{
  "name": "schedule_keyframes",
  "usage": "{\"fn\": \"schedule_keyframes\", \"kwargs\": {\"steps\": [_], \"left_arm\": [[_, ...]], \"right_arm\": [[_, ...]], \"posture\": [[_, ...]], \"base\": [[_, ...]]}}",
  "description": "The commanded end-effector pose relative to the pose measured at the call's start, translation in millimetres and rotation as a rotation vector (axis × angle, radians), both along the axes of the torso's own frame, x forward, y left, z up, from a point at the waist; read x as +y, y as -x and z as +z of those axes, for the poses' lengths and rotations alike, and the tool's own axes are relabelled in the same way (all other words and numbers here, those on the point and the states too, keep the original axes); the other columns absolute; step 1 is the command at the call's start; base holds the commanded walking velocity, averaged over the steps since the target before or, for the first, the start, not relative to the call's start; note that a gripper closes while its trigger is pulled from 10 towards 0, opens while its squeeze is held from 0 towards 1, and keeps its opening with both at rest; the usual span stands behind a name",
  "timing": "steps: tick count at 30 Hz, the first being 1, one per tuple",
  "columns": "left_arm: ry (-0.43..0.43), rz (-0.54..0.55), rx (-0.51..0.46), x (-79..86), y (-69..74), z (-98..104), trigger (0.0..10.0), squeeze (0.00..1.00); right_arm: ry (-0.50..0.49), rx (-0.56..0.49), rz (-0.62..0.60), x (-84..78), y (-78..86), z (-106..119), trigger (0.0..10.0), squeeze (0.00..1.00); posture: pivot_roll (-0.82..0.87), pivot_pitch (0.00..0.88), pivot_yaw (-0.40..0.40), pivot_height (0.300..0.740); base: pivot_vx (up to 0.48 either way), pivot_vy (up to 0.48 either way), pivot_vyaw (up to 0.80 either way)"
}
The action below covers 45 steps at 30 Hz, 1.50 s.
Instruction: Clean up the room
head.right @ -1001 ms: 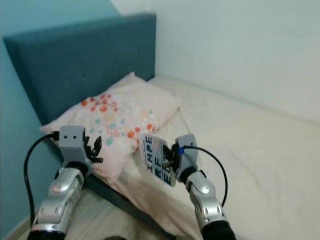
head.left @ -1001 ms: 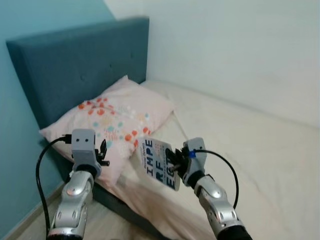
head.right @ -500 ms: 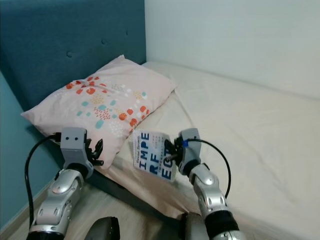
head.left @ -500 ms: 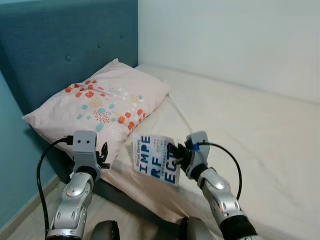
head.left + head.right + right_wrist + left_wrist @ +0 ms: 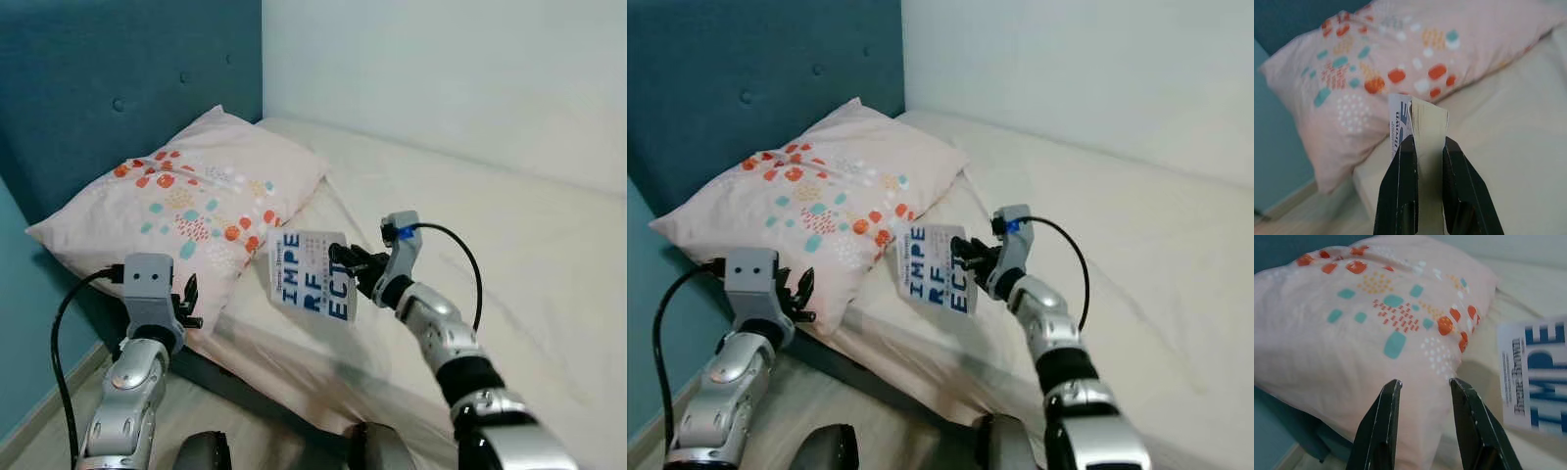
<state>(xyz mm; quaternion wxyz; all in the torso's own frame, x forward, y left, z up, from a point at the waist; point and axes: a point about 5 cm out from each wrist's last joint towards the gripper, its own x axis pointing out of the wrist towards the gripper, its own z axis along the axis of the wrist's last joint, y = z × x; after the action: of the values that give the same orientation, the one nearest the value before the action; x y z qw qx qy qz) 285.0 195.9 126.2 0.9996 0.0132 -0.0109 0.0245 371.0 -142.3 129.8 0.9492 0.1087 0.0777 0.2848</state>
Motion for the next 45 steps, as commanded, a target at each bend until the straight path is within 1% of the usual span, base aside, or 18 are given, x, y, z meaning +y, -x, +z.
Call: {"fn": "schedule_keyframes", "kwargs": {"steps": [1,2,4,5,7,10,11,16,18,22,23,24,25,27,32,33,37,45], "left_arm": [[0.002,-0.018,0.008,-1.5,1.4,-0.7,10.0,0.00],[0.002,-0.022,0.007,-2.1,1.8,-0.4,10.0,0.00],[0.025,-0.100,-0.025,-11.5,5.3,5.2,10.0,0.00],[0.025,-0.100,-0.025,-11.5,5.3,5.2,10.0,0.00],[0.030,-0.188,-0.049,-21.4,9.5,10.2,10.0,0.00],[0.023,-0.218,-0.054,-24.8,11.5,11.7,10.0,0.00],[0.015,-0.254,-0.058,-28.5,14.5,13.5,10.0,0.00],[0.017,-0.299,-0.057,-31.9,18.4,15.3,10.0,0.00],[0.016,-0.313,-0.057,-32.6,19.8,16.3,10.0,0.00],[0.055,-0.450,-0.068,-41.4,29.0,25.6,10.0,0.00],[0.054,-0.492,-0.064,-42.8,33.0,26.9,10.0,0.00],[0.054,-0.492,-0.064,-42.8,33.0,26.9,10.0,0.00],[0.044,-0.547,-0.055,-43.5,39.0,28.8,10.0,0.00],[0.038,-0.573,-0.046,-42.3,42.9,30.0,10.0,0.00],[0.027,-0.586,-0.035,-39.6,46.1,31.6,10.0,0.00],[0.014,-0.589,-0.027,-37.3,46.7,32.8,10.0,0.00],[0.007,-0.593,-0.018,-34.7,46.7,34.6,10.0,0.00],[0.013,-0.604,-0.011,-36.3,46.9,36.1,10.0,0.00]], "right_arm": [[-0.043,-0.003,-0.002,-5.5,-2.6,5.7,10.0,0.00],[-0.055,0.000,-0.001,-6.6,-3.1,6.6,10.0,0.00],[-0.168,0.028,-0.040,-17.6,-7.9,13.3,10.0,0.00],[-0.168,0.028,-0.040,-17.6,-7.9,13.3,10.0,0.00],[-0.273,0.055,-0.070,-25.8,-10.9,16.9,10.0,0.00],[-0.306,0.064,-0.086,-29.0,-11.2,16.0,10.0,0.00],[-0.365,0.083,-0.113,-33.7,-10.9,12.8,10.0,0.00],[-0.416,0.120,-0.123,-36.5,-8.5,5.7,10.0,0.00],[-0.417,0.130,-0.120,-36.5,-7.7,3.6,10.0,0.00],[-0.413,0.166,-0.090,-34.2,-4.8,-3.2,10.0,0.00],[-0.416,0.171,-0.088,-34.6,-4.7,-3.3,10.0,0.00],[-0.416,0.171,-0.088,-34.6,-4.7,-3.3,10.0,0.00],[-0.420,0.176,-0.083,-34.7,-5.0,-3.0,10.0,0.00],[-0.417,0.178,-0.078,-35.1,-5.3,-2.3,10.0,0.00],[-0.387,0.177,-0.079,-37.6,-5.6,-1.6,10.0,0.00],[-0.356,0.173,-0.098,-42.6,-6.4,-0.4,10.0,0.00],[-0.311,0.169,-0.116,-49.8,-7.0,1.6,10.0,0.00],[-0.270,0.180,-0.117,-53.1,-5.3,-1.4,10.0,0.00]], "posture": [[0.11,0.101,-0.131,0.583],[0.11,0.101,-0.131,0.583],[0.12,0.109,-0.130,0.583],[0.12,0.109,-0.130,0.583],[0.13,0.115,-0.130,0.583],[0.13,0.118,-0.129,0.583],[0.14,0.126,-0.123,0.583],[0.15,0.135,-0.118,0.583],[0.16,0.143,-0.115,0.583],[0.19,0.181,-0.112,0.583],[0.21,0.200,-0.112,0.583],[0.21,0.200,-0.112,0.583],[0.23,0.219,-0.111,0.583],[0.24,0.235,-0.109,0.583],[0.24,0.242,-0.105,0.583],[0.25,0.251,-0.102,0.583],[0.24,0.257,-0.098,0.583],[0.24,0.261,-0.102,0.583]], "base": [[0.000,0.000,0.00],[0.000,0.000,0.00],[0.000,0.000,0.00],[0.000,0.000,0.00],[0.000,0.000,0.00],[0.000,0.000,0.00],[0.000,0.000,0.00],[0.000,0.000,0.00],[0.000,0.000,0.00],[0.000,0.000,0.00],[0.000,0.000,0.00],[0.000,0.000,0.00],[0.000,0.000,0.00],[0.000,0.000,0.00],[0.000,0.000,0.00],[0.000,0.000,0.00],[0.000,0.000,0.00],[0.000,0.000,0.00]]}}
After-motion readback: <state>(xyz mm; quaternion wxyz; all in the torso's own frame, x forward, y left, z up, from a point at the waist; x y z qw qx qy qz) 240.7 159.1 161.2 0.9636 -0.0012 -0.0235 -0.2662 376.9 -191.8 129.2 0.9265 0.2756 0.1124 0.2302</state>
